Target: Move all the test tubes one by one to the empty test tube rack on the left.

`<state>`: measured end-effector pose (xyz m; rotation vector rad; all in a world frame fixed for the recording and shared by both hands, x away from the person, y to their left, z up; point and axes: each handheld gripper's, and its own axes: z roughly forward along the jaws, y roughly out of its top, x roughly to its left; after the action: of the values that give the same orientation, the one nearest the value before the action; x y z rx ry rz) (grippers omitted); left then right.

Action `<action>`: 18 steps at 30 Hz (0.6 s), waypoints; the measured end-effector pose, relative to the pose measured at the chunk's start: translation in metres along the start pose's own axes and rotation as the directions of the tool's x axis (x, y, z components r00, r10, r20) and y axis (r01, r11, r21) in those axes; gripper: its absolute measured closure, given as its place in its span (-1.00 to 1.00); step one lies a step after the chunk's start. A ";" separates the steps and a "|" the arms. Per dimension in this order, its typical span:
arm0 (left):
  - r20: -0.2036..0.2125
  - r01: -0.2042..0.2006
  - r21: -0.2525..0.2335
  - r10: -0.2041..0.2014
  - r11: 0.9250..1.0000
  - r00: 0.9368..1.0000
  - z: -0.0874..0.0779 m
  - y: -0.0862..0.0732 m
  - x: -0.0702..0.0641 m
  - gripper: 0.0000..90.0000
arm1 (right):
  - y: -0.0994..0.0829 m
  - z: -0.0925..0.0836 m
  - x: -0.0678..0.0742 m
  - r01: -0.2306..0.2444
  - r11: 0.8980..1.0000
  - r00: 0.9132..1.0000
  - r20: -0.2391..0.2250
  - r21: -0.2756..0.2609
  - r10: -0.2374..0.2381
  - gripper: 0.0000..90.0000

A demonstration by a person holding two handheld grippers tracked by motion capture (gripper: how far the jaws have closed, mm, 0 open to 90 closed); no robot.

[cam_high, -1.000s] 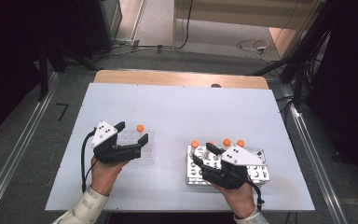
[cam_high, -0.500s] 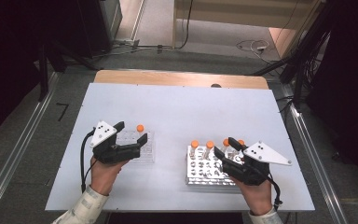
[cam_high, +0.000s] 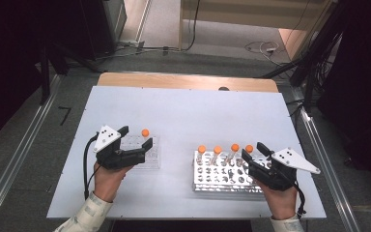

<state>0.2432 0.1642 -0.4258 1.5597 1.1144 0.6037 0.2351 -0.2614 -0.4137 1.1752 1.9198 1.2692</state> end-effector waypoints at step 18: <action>0.000 0.001 0.004 -0.001 1.000 1.000 0.000 -0.001 -0.001 -0.83 | -0.023 0.023 -0.005 -0.016 0.996 0.998 0.054 0.088 0.011 0.06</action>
<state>0.2430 0.1636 -0.4264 1.5623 1.1173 0.6014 0.2477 -0.2593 -0.4441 1.2561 1.9494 1.1579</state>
